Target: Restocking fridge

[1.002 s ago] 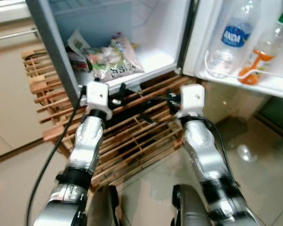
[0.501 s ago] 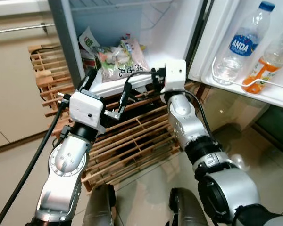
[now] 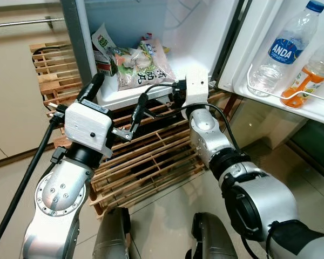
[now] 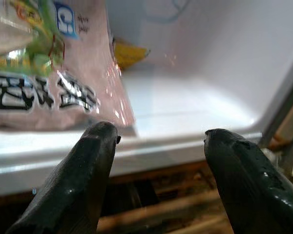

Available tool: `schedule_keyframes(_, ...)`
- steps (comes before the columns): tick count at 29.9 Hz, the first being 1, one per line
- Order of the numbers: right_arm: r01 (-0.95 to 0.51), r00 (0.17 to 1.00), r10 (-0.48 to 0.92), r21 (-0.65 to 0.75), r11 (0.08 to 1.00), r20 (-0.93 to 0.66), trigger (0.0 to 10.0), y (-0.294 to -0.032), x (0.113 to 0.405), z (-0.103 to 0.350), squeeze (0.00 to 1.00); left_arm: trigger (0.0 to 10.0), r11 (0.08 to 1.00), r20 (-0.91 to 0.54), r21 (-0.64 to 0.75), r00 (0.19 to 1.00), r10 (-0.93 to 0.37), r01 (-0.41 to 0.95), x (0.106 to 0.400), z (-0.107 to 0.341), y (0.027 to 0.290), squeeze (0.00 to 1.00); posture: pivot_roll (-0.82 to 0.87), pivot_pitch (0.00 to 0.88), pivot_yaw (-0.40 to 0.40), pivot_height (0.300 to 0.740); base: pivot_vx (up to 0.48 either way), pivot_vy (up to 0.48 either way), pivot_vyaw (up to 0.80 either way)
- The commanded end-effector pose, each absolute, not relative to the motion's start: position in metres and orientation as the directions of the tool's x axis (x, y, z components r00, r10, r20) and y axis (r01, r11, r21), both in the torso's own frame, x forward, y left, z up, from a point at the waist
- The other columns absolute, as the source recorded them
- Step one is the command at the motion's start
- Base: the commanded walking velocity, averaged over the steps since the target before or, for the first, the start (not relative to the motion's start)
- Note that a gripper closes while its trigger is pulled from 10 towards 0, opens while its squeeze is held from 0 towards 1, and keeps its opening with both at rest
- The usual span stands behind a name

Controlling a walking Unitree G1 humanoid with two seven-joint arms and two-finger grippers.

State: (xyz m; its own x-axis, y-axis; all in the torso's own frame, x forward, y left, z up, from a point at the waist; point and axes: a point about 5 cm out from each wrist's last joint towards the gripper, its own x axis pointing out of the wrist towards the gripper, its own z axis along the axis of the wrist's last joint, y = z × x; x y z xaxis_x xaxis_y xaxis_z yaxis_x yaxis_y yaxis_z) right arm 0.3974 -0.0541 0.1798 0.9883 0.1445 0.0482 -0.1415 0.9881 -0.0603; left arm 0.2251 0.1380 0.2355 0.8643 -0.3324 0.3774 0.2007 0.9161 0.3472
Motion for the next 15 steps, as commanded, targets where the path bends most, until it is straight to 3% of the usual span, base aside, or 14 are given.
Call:
schedule_keyframes(1, -0.128, 0.989, 0.132, -0.074, 0.989, 0.061, 10.0, -0.057, 0.400, 0.185, 0.00, 10.0, 0.912, 0.384, 0.358, 0.859, -0.338, 0.199, 0.221, 0.241, 0.136, 0.00, 0.24, 0.109, -0.081, 0.596, 0.000, 0.000, 0.00)
schedule_keyframes(15, -0.185, 0.983, 0.184, -0.114, 0.976, -0.017, 10.0, -0.037, 0.398, 0.182, 0.00, 10.0, 0.904, 0.321, 0.390, 0.893, -0.315, 0.178, 0.205, 0.243, 0.145, 0.00, 0.33, 0.169, -0.079, 0.596, 0.000, 0.000, 0.00)
